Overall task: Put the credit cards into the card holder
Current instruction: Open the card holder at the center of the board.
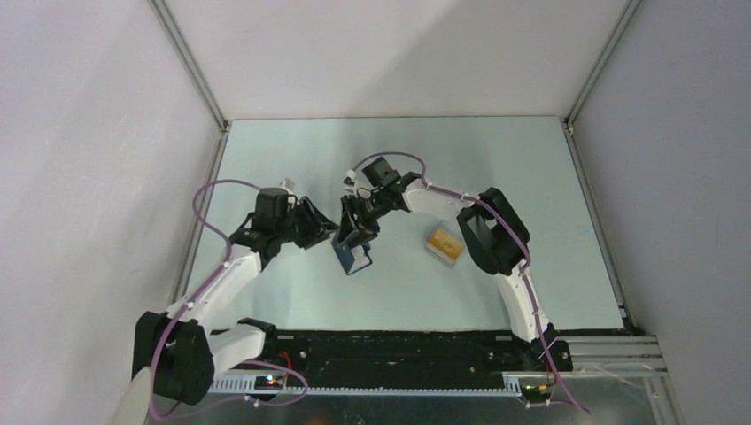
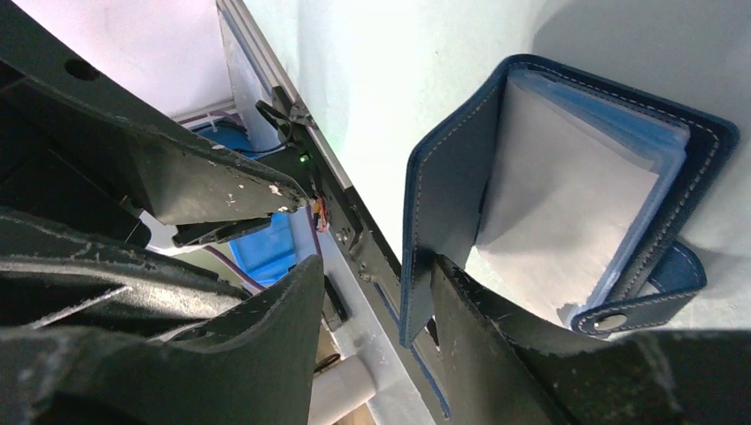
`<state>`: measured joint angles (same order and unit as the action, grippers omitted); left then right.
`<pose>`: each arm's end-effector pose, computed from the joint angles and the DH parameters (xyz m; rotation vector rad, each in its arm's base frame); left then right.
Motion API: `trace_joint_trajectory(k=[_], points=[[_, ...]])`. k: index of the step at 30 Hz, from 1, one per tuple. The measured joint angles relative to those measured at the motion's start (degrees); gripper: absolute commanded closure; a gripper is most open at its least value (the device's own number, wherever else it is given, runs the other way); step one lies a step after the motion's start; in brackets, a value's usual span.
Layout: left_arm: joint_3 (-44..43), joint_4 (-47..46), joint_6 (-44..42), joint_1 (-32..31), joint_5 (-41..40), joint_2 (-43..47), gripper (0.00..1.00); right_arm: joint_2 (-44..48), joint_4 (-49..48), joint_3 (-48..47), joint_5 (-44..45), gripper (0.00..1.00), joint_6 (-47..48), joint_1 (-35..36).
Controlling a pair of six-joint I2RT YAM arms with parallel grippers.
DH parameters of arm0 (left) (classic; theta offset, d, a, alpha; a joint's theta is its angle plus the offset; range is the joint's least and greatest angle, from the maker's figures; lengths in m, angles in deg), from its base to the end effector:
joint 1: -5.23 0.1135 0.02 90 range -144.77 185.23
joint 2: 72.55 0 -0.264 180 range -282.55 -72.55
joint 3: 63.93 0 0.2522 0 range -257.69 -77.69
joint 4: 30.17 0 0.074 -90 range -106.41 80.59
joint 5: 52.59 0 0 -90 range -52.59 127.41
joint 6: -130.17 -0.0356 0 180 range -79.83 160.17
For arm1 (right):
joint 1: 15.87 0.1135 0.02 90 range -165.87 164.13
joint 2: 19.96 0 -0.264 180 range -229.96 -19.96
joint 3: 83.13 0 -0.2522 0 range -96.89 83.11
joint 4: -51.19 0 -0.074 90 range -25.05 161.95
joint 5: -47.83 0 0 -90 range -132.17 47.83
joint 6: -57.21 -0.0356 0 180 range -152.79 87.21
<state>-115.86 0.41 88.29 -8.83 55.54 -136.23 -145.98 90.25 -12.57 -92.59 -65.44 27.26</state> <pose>0.2200 -0.0665 0.2262 -0.5496 2.3810 -0.8891 0.3254 0.3424 0.1752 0.6261 -2.6038 -1.4878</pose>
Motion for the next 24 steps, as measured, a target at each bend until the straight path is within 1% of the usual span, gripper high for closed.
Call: trace_joint_trajectory(k=[4,9,14,17,19,20,21,22,24], points=[[1.22,0.31,0.57,1.27,-0.85,3.39,0.61,0.00,-3.91,0.57,-0.72,0.46,-2.47,0.68],[3.21,0.96,1.11,4.04,-2.36,10.03,0.66,0.00,-9.44,1.51,-2.89,0.47,-6.47,2.14],[4.55,1.86,1.33,5.88,-2.97,12.63,0.74,0.00,-13.33,1.60,-4.02,0.53,-9.73,3.67],[4.92,2.62,1.33,5.97,-2.93,12.13,0.76,-0.11,-14.60,1.62,-4.11,0.55,-11.26,4.33],[5.07,3.04,1.31,5.99,-2.89,11.61,0.74,-0.37,-15.69,1.62,-4.33,0.55,-12.22,4.76],[5.07,3.23,1.27,5.99,-2.84,11.34,0.67,-0.61,-16.33,1.62,-4.52,0.55,-12.70,4.94],[5.07,3.45,1.07,5.99,-2.75,11.02,0.63,-0.94,-16.90,1.62,-4.63,0.55,-13.07,5.11],[5.07,3.74,0.90,5.99,-2.73,10.58,0.56,-1.51,-17.33,1.62,-4.76,0.54,-13.68,5.29],[5.05,4.76,-0.26,6.05,-3.23,9.60,0.50,-1.86,-17.40,1.62,-5.03,0.54,-13.90,5.53]])
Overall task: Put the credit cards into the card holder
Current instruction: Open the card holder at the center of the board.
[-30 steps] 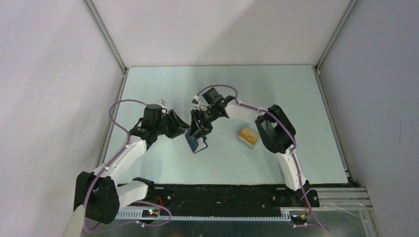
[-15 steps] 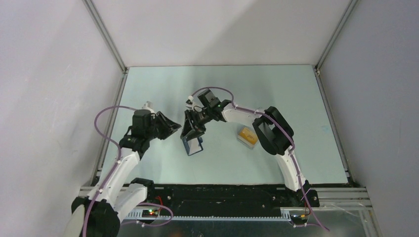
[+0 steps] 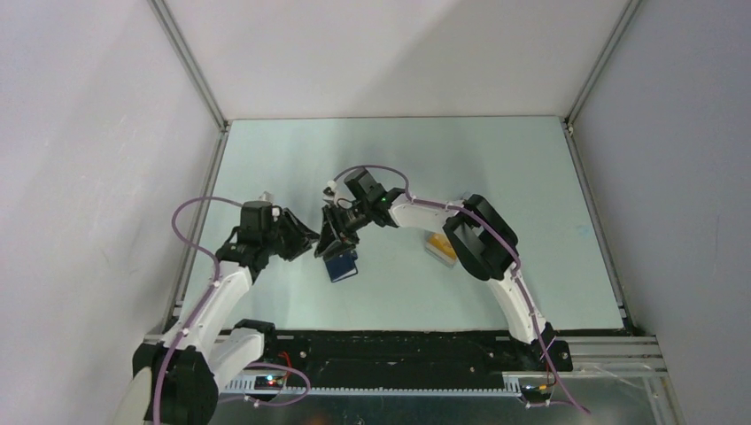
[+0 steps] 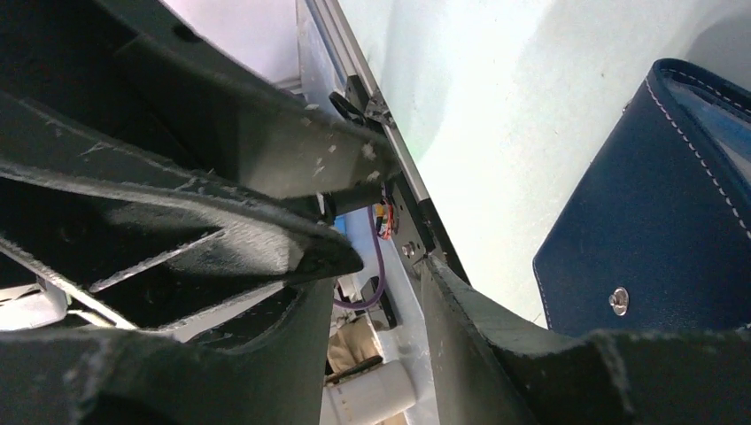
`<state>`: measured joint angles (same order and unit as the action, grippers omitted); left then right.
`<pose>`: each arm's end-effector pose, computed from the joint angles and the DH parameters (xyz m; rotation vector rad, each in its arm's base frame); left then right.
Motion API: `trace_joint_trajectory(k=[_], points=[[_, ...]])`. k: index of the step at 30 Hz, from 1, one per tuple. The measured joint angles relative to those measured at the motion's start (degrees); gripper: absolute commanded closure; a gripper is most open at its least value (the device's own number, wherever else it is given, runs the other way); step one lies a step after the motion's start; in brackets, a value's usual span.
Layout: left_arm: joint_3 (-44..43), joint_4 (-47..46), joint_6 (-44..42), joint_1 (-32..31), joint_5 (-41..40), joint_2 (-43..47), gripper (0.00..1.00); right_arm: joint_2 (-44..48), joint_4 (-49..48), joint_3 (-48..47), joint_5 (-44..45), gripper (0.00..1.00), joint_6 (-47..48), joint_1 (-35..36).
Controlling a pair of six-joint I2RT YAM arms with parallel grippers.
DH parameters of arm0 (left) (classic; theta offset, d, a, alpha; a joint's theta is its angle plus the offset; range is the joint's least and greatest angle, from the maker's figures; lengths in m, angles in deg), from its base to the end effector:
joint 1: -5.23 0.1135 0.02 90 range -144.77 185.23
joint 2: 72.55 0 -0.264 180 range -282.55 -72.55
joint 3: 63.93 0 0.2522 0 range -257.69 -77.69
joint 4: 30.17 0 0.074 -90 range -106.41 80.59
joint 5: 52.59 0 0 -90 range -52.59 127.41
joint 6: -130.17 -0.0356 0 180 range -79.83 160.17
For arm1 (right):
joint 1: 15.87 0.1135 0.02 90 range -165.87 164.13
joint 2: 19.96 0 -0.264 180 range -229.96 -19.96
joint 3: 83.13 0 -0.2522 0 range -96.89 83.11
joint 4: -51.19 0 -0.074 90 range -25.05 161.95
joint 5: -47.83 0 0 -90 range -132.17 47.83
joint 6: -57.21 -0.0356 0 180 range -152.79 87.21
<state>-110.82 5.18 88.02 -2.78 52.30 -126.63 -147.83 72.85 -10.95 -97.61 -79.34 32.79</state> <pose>0.1920 -0.0363 0.2224 -0.6919 2.3160 -0.7755 0.3012 0.3867 0.1728 0.6174 -2.4205 -1.6664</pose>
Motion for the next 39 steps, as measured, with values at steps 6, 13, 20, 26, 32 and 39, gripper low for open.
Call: trace_joint_trajectory(k=[6,13,20,26,32,39], points=[[-0.85,5.29,-2.40,0.22,-2.29,-3.28,0.47,0.11,0.35,0.87,1.01,0.50,0.42,-0.33],[-0.83,7.85,-3.39,0.20,-2.73,-4.79,0.44,5.95,14.25,1.84,14.32,0.39,11.58,-2.84],[-0.83,8.24,-3.54,0.15,-2.80,-8.13,0.41,9.73,27.15,-1.86,31.26,0.37,23.76,-3.76],[-0.83,8.00,-3.82,-0.22,-2.71,-11.39,0.40,8.26,32.98,-1.64,35.34,0.37,27.78,-3.80],[-0.83,5.05,-3.67,-0.33,-1.33,-15.52,0.40,2.12,36.79,-4.90,34.12,0.37,28.65,-3.69],[-0.28,-0.11,-2.49,-0.37,0.61,-20.41,0.40,-2.21,39.01,-11.06,30.60,0.35,28.68,-2.49]])
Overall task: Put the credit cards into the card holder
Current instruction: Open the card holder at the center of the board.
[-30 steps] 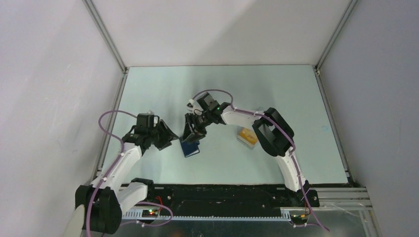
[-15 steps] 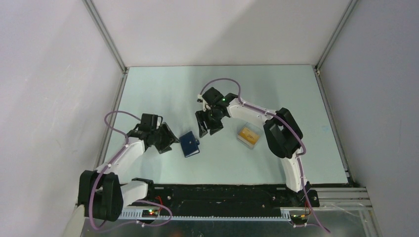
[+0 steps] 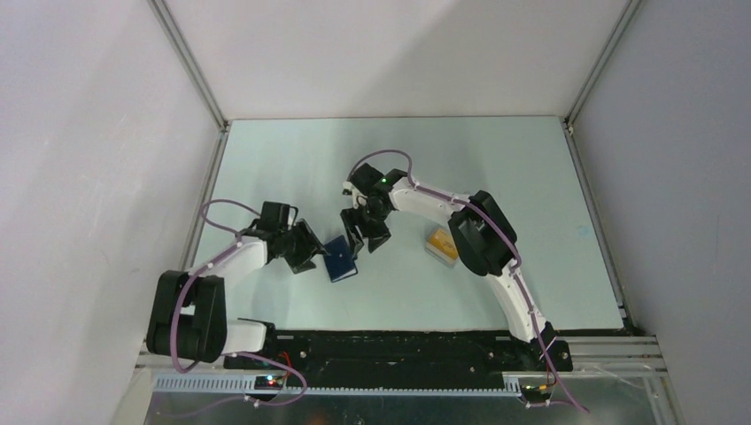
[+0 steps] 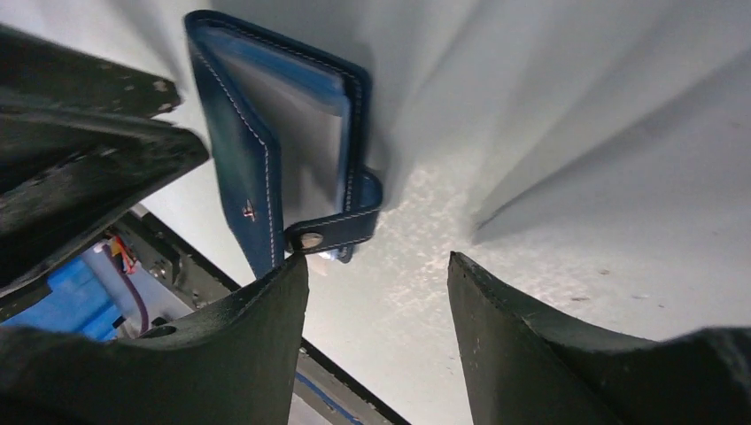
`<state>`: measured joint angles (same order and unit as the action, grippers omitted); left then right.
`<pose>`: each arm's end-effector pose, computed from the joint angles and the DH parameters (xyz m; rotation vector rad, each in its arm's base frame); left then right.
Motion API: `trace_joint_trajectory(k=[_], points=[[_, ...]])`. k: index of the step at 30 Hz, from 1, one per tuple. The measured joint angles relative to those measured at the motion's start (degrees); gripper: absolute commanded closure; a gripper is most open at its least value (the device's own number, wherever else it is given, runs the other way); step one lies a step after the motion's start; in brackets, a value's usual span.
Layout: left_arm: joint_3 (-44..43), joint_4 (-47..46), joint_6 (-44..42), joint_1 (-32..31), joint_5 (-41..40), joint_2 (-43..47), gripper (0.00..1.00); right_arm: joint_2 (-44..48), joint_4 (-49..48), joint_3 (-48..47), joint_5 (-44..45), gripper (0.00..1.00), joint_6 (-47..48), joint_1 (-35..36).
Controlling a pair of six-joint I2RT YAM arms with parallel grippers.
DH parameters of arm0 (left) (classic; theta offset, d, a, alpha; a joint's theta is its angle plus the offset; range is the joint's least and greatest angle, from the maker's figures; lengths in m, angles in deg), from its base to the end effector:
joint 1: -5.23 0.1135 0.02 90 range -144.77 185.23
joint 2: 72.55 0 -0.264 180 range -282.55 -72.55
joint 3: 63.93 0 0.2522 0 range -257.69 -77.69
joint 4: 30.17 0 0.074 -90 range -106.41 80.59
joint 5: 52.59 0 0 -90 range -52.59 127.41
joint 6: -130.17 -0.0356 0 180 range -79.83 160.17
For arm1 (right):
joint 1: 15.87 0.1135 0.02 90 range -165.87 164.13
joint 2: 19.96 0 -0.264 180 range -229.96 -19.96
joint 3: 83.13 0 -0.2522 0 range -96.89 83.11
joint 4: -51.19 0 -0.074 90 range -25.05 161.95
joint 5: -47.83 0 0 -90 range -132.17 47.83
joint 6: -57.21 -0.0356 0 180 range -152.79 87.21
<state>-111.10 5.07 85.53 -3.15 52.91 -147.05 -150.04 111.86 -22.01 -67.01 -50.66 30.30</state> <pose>0.2196 -0.0420 0.1560 -0.7898 2.6514 -0.6407 0.3150 0.3497 0.1655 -0.8344 2.8792 0.8128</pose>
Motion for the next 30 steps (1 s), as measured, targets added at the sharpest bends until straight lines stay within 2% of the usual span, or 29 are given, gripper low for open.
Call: trace_joint_trajectory(k=[4,18,23,26,30], points=[[0.00,-2.86,0.96,0.00,1.40,-2.95,0.40,0.00,0.15,-0.50,-1.60,0.31,0.00,0.59],[0.44,-8.87,2.27,0.04,3.34,-4.92,0.40,-4.04,4.22,-7.54,-1.79,0.29,-0.04,1.51],[1.01,-10.12,2.84,0.07,3.82,-4.85,0.36,-5.92,5.73,-9.14,-1.60,0.28,-0.81,2.10],[1.62,-10.88,3.50,0.07,3.98,-4.31,0.36,-6.12,5.95,-9.51,-1.14,0.30,-2.05,2.32],[2.27,-11.63,3.87,0.07,3.96,-3.72,0.38,-6.34,5.92,-10.01,0.70,0.40,-4.00,2.45]])
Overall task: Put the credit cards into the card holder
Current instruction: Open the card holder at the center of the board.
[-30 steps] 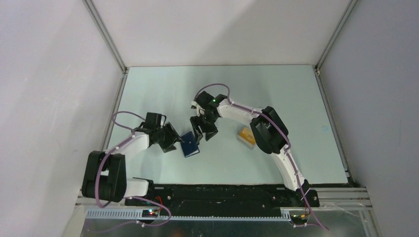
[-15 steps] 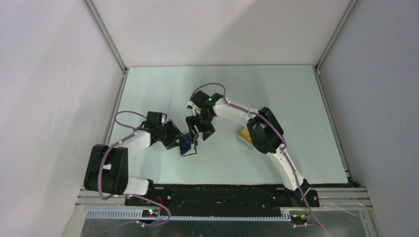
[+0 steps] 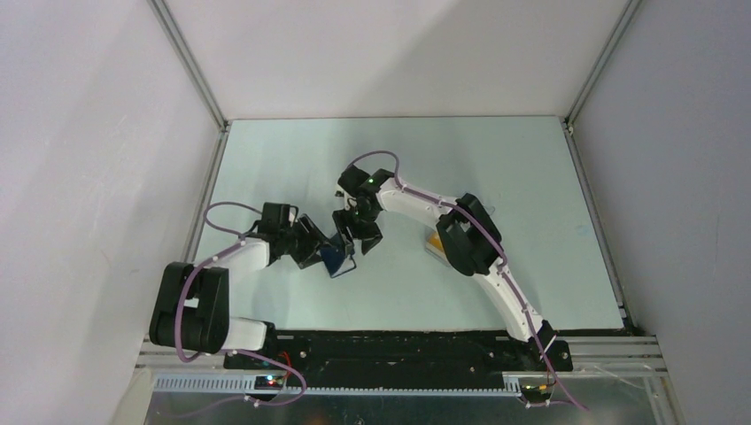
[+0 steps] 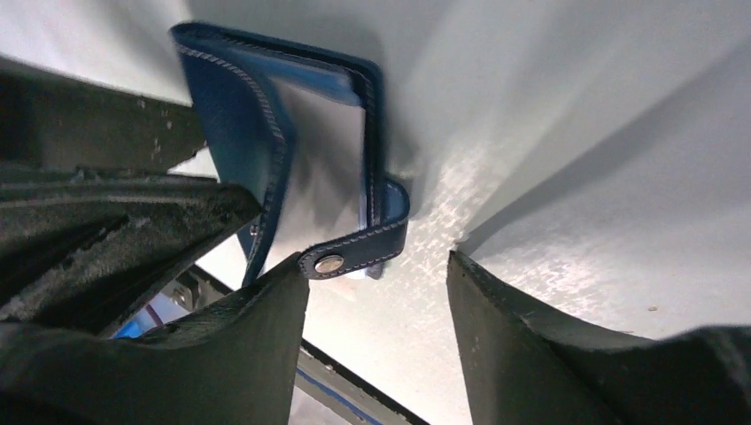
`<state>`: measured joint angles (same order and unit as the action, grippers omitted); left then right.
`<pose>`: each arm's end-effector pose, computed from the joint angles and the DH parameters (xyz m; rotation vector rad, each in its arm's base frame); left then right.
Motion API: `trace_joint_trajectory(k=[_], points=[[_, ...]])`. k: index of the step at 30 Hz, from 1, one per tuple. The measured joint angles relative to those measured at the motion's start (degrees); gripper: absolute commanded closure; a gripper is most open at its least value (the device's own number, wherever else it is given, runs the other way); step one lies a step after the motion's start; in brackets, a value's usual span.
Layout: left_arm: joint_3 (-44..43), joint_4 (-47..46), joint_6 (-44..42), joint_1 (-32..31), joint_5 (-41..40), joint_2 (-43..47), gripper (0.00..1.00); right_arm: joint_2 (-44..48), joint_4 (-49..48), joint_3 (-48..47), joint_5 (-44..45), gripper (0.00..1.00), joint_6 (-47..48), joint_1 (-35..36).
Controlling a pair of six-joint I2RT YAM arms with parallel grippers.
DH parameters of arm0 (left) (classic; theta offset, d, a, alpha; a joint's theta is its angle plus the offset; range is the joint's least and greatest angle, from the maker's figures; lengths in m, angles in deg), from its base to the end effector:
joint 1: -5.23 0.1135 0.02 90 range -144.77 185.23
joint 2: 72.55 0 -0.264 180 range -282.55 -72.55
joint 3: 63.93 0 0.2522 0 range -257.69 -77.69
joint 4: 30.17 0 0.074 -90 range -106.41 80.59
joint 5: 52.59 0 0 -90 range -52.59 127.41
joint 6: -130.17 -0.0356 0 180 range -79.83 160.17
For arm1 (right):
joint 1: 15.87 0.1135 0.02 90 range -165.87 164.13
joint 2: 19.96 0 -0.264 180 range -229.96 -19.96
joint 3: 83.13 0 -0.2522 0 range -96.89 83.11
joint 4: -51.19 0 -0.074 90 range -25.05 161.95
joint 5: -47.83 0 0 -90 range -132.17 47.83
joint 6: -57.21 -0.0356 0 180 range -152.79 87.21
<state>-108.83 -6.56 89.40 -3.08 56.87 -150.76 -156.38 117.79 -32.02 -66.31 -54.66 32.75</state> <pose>0.2313 -0.0458 0.1433 -0.8112 2.5658 -0.7881 0.3132 0.3776 0.1600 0.7874 -2.9220 -0.7716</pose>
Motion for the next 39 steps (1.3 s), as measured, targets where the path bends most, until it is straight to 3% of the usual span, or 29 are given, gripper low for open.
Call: trace_joint_trajectory(k=[2,6,15,23,29,34,39], points=[[0.09,-0.11,0.02,0.00,0.09,0.02,0.39,-0.33,-0.13,-0.50,1.33,0.47,-0.96,-0.13],[0.24,-0.15,0.00,0.00,0.39,0.00,0.39,-2.05,-0.44,-2.93,2.16,0.49,-2.73,-0.92],[0.22,-0.39,-0.35,0.00,1.75,-0.81,0.40,-3.32,-2.27,-5.77,4.42,0.42,-2.32,-1.20],[0.17,-0.70,-0.44,-0.02,2.69,-1.36,0.41,-4.04,-1.73,-7.37,7.23,0.60,-0.63,-1.11],[0.17,-0.79,-0.83,-0.02,3.28,-1.55,0.41,-4.04,-1.53,-6.99,9.46,1.00,0.66,-1.18],[0.28,0.09,-1.86,-0.09,2.91,0.07,0.36,-3.80,-1.57,-6.64,9.64,1.00,1.29,-1.51],[0.72,2.40,-2.99,-0.09,1.07,9.05,0.34,0.24,-1.92,-1.77,6.78,1.00,2.49,-2.60]])
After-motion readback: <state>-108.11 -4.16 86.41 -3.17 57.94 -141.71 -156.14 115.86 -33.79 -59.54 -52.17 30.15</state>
